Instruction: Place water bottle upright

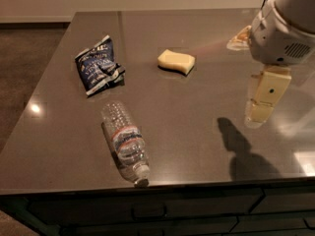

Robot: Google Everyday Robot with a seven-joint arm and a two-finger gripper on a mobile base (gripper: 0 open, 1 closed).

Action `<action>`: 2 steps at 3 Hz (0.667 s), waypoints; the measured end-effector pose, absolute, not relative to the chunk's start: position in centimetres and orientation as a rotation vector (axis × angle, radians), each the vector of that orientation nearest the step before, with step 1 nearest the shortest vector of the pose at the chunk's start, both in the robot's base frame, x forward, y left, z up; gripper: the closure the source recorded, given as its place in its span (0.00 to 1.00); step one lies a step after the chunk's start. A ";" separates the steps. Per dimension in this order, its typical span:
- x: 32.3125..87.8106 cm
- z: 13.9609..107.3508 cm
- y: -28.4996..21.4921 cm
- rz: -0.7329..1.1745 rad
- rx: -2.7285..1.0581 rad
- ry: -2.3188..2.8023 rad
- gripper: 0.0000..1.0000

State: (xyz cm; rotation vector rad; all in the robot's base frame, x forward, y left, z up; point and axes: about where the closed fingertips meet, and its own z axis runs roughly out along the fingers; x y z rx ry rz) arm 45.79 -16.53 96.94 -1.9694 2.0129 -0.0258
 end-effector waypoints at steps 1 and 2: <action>46.3 96.4 -13.1 0.058 -2.121 1.804 0.00; 45.7 96.0 -9.6 0.136 -2.273 1.539 0.00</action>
Offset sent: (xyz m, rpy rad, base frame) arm -0.0179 0.1068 -0.0161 0.1314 -0.0328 0.7387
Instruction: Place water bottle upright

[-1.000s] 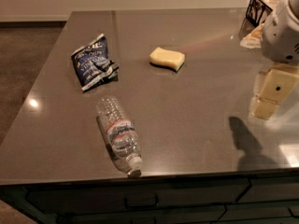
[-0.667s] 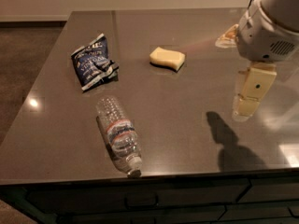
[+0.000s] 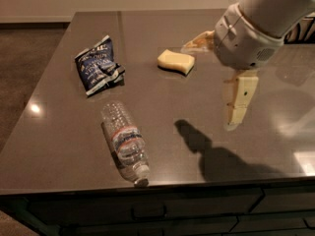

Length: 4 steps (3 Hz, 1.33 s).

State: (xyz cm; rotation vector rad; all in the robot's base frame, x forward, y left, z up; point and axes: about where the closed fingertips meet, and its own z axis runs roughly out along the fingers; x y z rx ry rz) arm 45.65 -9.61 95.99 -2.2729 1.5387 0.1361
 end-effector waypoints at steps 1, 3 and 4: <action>44.1 95.6 -6.3 0.171 -2.410 1.258 0.00; 40.7 94.1 0.0 0.072 -2.646 0.697 0.00; 40.0 92.6 2.0 0.028 -2.747 0.521 0.00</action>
Offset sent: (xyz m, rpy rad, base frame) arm -0.0526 0.0990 -0.0283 -0.0382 -0.1551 0.6687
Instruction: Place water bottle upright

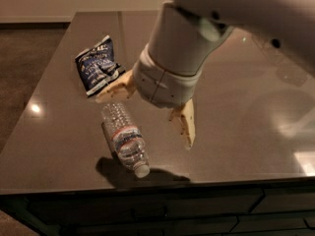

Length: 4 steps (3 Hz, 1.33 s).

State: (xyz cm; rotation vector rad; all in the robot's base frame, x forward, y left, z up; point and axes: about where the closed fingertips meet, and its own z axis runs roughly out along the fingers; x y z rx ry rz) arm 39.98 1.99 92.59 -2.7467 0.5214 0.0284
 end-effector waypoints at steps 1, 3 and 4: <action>40.5 90.8 3.4 -0.033 -2.851 0.391 0.00; 41.8 87.6 4.3 -0.170 -3.025 0.167 0.00; 41.6 86.8 4.6 -0.185 -3.092 0.013 0.00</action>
Offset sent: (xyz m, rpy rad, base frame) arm 0.0267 0.0238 -0.0648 -0.3234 -0.1453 0.2602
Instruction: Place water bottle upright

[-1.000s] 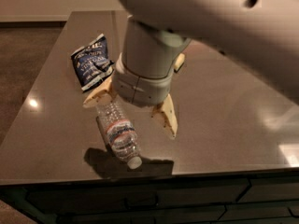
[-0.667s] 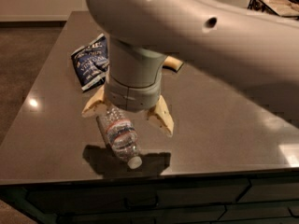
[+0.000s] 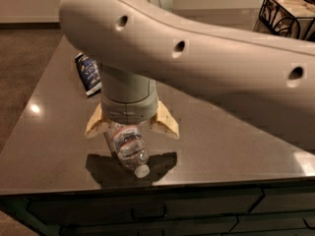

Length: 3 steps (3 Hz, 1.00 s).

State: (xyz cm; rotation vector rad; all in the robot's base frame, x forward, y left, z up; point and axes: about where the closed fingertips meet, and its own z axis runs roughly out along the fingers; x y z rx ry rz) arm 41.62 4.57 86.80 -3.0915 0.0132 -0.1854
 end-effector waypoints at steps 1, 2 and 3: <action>41.3 86.1 4.8 -0.158 -3.145 -0.116 0.00; 40.6 85.4 5.1 -0.110 -3.180 -0.214 0.00; 40.2 85.0 5.5 -0.061 -3.183 -0.252 0.00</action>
Offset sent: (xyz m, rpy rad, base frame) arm -0.0184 0.0029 -0.0255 -0.1648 0.1074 0.2055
